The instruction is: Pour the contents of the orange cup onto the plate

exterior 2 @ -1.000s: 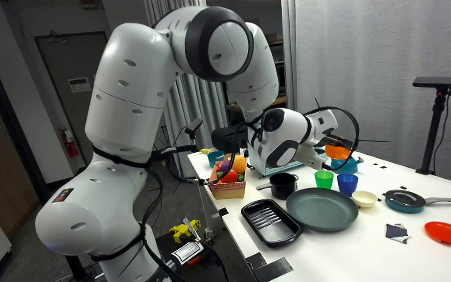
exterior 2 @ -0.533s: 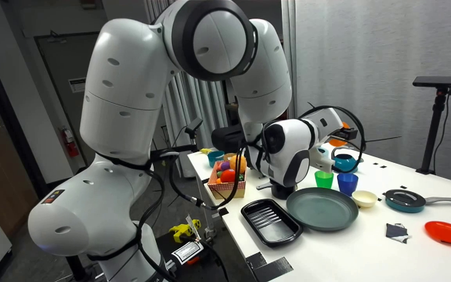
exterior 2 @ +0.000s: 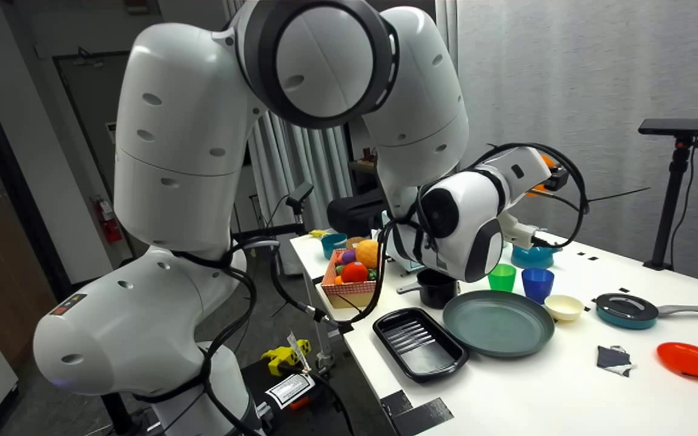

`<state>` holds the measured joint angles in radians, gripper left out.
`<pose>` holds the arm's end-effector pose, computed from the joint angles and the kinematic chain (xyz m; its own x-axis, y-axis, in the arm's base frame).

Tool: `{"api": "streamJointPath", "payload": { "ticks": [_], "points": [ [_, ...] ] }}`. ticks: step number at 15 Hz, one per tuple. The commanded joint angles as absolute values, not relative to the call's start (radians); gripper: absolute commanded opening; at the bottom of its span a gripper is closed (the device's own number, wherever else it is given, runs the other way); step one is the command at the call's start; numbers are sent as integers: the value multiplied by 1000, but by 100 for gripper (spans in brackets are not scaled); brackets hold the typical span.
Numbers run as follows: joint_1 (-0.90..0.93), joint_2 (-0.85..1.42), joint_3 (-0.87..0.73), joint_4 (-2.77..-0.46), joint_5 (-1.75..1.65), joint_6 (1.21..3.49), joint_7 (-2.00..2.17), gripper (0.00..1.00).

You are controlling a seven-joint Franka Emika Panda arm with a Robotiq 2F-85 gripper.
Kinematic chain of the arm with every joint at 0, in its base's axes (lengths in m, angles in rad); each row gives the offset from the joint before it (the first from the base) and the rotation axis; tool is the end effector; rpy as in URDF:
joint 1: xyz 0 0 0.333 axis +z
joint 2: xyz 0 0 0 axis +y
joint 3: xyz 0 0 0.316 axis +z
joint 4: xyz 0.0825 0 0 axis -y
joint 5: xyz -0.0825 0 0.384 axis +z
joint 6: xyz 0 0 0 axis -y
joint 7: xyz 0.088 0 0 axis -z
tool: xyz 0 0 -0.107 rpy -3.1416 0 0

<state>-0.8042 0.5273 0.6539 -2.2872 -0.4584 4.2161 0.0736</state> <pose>0.5392 -0.0645 0.3606 0.0222 -0.1741 0.9845 0.1953 -0.9650 -0.1750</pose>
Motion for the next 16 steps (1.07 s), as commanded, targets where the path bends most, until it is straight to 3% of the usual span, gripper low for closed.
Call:
{"api": "streamJointPath", "payload": {
  "ticks": [1,9,16],
  "points": [
    [-989,591,851,-2294,-551,4241,29,49],
    [-1293,901,1183,-2383,-722,4243,-245,49],
    [-1277,1000,1125,-2442,-779,4239,-427,49]
  ]
}}
